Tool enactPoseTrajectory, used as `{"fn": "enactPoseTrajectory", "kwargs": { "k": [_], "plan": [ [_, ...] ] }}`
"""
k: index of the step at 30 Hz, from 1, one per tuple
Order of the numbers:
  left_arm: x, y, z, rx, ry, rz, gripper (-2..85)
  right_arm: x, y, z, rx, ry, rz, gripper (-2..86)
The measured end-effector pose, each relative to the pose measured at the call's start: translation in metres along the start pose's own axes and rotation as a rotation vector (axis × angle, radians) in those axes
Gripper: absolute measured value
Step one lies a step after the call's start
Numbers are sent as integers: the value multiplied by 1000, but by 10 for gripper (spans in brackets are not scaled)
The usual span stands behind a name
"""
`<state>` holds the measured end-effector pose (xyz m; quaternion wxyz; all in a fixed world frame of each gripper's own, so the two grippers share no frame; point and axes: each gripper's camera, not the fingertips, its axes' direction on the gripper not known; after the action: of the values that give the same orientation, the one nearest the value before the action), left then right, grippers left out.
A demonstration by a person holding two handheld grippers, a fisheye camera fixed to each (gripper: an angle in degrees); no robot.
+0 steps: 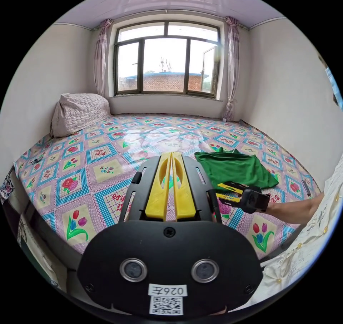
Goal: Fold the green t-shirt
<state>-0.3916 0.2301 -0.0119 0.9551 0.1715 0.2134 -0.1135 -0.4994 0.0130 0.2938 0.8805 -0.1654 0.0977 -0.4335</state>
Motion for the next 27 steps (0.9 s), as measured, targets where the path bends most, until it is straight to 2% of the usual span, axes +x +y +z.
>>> {"fn": "enactPoseTrajectory", "kwargs": {
  "k": [11,15,20,27],
  "plan": [
    [-25,8,17,-28,49,-55,-10,-34,-56,21,-53,109,-69,33],
    [-28,6,33,-37,66,-55,-10,-31,-65,34,-99,104,-38,-8],
    [-28,1,58,-67,94,-33,-10,-23,-48,13,-71,-20,33,-12],
    [-5,-7,120,-197,140,7,-10,-27,41,-52,-70,-244,124,-12]
  ]
}}
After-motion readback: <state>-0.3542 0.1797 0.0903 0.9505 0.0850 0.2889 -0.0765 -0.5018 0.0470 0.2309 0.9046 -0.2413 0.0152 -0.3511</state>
